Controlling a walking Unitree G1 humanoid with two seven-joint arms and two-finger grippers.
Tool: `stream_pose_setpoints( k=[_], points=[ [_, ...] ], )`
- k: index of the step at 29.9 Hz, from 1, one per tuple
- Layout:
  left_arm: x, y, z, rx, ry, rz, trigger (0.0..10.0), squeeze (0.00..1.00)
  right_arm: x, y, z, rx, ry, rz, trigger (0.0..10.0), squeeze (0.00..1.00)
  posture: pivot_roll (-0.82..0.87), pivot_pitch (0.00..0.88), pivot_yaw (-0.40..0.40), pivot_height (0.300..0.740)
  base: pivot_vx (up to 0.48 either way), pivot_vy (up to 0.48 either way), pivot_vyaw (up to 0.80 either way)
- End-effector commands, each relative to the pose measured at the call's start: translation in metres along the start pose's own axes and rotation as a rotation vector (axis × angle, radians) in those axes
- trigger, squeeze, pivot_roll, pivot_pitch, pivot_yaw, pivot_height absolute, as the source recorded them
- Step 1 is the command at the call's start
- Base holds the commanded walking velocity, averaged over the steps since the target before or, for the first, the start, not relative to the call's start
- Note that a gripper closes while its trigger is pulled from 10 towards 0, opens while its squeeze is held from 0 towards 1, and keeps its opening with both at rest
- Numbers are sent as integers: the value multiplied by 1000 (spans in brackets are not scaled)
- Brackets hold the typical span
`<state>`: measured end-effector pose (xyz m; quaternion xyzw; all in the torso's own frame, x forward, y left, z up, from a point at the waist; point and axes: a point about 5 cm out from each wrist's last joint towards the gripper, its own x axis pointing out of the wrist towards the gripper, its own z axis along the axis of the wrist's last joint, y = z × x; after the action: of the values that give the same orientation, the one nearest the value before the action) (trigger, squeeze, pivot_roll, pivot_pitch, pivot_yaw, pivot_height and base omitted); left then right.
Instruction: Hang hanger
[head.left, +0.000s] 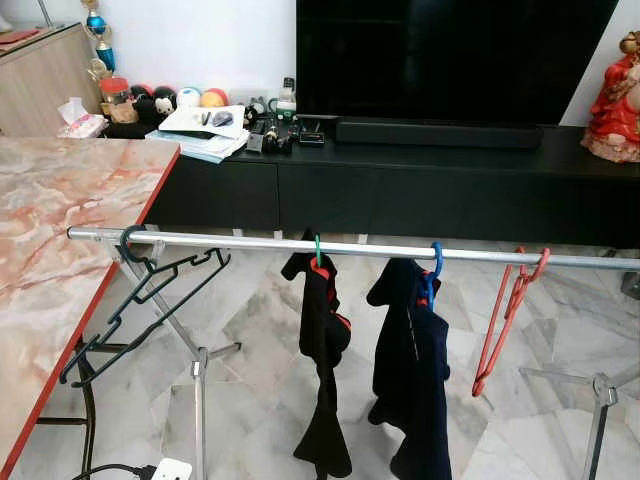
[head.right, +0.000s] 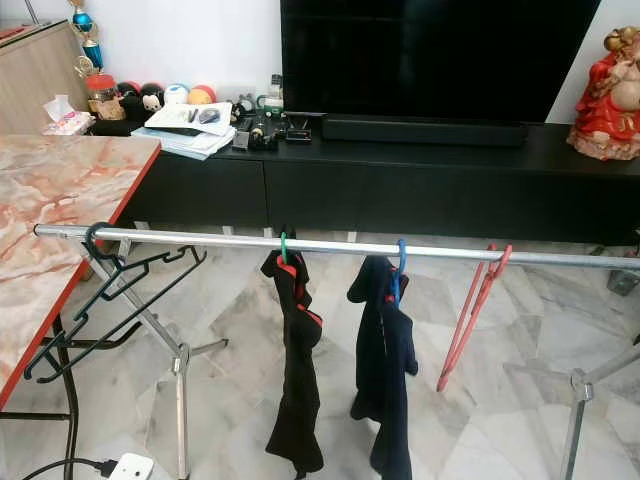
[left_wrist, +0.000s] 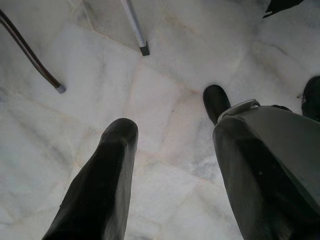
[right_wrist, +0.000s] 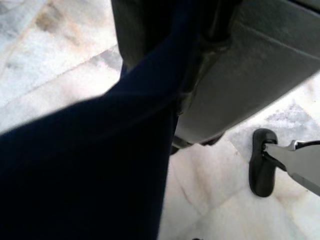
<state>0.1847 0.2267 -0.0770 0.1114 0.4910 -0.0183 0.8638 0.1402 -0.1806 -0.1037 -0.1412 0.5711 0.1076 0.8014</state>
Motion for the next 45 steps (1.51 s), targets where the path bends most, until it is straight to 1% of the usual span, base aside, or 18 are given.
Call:
stream_pose_setpoints(
  k=[1, 7, 12, 14, 17, 18, 19, 20, 28, 32, 33, 34, 35, 37, 38, 39, 40, 45],
  points=[
    [0, 1, -5, 17, 29, -2, 10000, 0, 0, 5, -15, -6, 60, 22, 0, 0, -10, 33, -19, 740, 0, 0, 0],
    [0, 1, -5, 18, 30, -1, 10000, 0, -1, 4, -20, -15, 63, 9, 0, 0, -7, 34, -20, 740, 0, 0, 0],
    [-1, 2, -5, 18, 30, 0, 10000, 0, -1, -1, -14, 23, 20, -39, 0, 0, -9, 33, -19, 740, 0, 0, 0],
    [-1, 2, -5, 20, 30, 1, 10000, 0, -1, -10, -1, 64, -43, -88, 10000, 0, -11, 31, -19, 740, 0, 0, 0],
    [-1, 2, -5, 20, 29, 0, 10000, 0, -1, -13, 9, 111, -78, -88, 10000, 0, -12, 30, -20, 740, 0, 0, 0],
    [-1, 2, -5, 20, 29, 0, 10000, 0, -1, -13, 10, 114, -82, -81, 10000, 463, -13, 30, -21, 740, 0, 0, 0],
    [-1, 2, -5, 20, 29, 0, 10000, 0, -1, -13, 11, 114, -87, -78, 10000, 996, -13, 29, -22, 740, 0, 0, 0],
    [-1, 1, -5, 19, 29, 0, 10000, 0, -2, -14, 13, 114, -92, -80, 10000, 1000, -11, 29, -23, 740, 0, 0, 0],
    [-1, 1, -6, 16, 30, 0, 10000, 0, -6, -32, 40, 156, -196, -131, 10000, 1000, -23, 27, -27, 740, 0, 0, 0],
    [-1, 1, -7, 16, 31, -2, 10000, 0, -14, -44, 64, 193, -346, -162, 10000, 1000, -29, 27, -28, 740, 0, 0, 0],
    [-1, 1, -6, 17, 30, -2, 10000, 0, -20, -47, 74, 203, -429, -175, 10000, 1000, -30, 28, -29, 740, 0, 0, 0],
    [-1, 1, -6, 17, 30, -2, 10000, 0, -20, -47, 74, 203, -429, -175, 10000, 1000, -30, 28, -29, 740, 0, 0, 0],
    [-1, 1, -6, 16, 29, -2, 10000, 0, -31, -50, 87, 225, -553, -184, 10000, 1000, -30, 29, -28, 740, 0, 0, 0],
    [-1, 1, -6, 16, 29, -2, 10000, 0, -47, -52, 101, 249, -698, -197, 10000, 973, -30, 29, -27, 740, 0, 0, 0],
    [-1, 1, -6, 16, 28, -2, 10000, 0, -53, -53, 104, 256, -739, -198, 10000, 973, -29, 30, -27, 740, 0, 0, 0],
    [-1, 1, -6, 14, 28, -1, 10000, 0, -61, -53, 109, 262, -800, -213, 10000, 216, -28, 30, -26, 740, 0, 0, 0],
    [-1, 2, -6, 12, 26, 0, 10000, 0, -74, -55, 116, 283, -893, -235, 10000, 0, -29, 31, -25, 740, 0, 0, 0],
    [-1, 3, -6, -9, 14, 8, 10000, 0, -108, -62, 135, 361, -1103, -296, 10000, 0, -31, 33, -19, 740, 0, 0, 0]
  ],
)
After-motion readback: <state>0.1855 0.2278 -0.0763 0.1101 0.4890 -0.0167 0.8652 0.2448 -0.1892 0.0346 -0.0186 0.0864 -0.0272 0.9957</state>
